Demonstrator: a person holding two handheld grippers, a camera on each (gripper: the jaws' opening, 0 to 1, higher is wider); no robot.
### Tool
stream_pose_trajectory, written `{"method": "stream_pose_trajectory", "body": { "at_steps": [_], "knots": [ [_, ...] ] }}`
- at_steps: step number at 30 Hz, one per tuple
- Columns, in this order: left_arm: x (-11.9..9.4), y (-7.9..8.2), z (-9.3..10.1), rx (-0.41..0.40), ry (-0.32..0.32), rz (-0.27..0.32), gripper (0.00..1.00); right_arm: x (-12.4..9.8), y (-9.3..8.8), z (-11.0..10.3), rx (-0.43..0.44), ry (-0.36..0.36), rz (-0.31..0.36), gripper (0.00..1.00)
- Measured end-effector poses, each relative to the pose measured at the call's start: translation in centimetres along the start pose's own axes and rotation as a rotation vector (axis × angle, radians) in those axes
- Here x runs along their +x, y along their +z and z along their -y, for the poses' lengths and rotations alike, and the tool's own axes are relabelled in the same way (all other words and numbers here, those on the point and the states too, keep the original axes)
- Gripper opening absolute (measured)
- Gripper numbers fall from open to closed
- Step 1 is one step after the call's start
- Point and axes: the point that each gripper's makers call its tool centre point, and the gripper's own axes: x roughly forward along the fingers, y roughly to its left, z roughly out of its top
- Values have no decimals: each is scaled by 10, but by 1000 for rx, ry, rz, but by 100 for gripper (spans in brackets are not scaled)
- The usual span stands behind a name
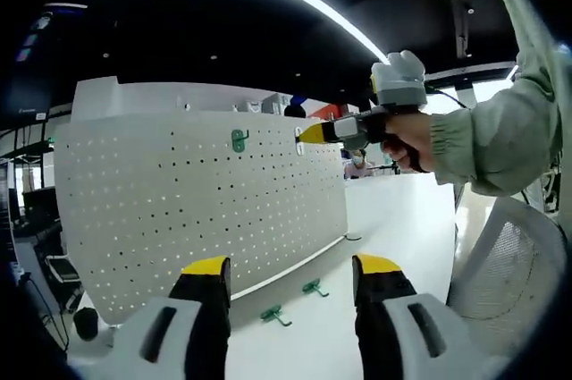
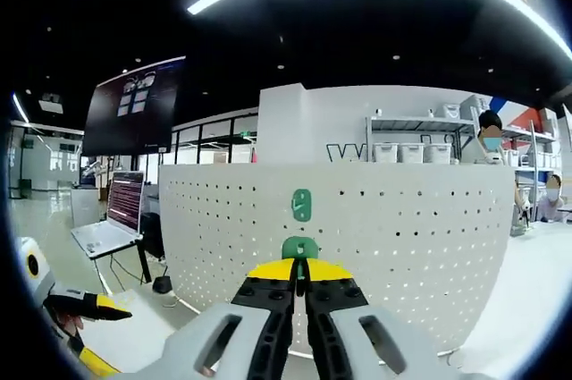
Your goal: Insert the hook assembly into the mounting plate slot until the hook locks in place.
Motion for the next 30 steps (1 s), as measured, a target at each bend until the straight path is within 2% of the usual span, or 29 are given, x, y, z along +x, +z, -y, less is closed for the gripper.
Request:
{"method": "stream_pose_trajectory", "body": {
  "at_steps": [7, 15, 30],
  "knots": [
    [-1, 1, -2, -6, 5, 6, 57, 20, 11, 12, -3, -34, 15, 1],
    [0, 1, -2, -13, 2, 10, 57, 45, 12, 20, -5, -55, 11, 1],
    [-1, 2, -4, -27, 5, 16, 57, 71, 15, 32, 3, -94, 4, 1]
  ]
}}
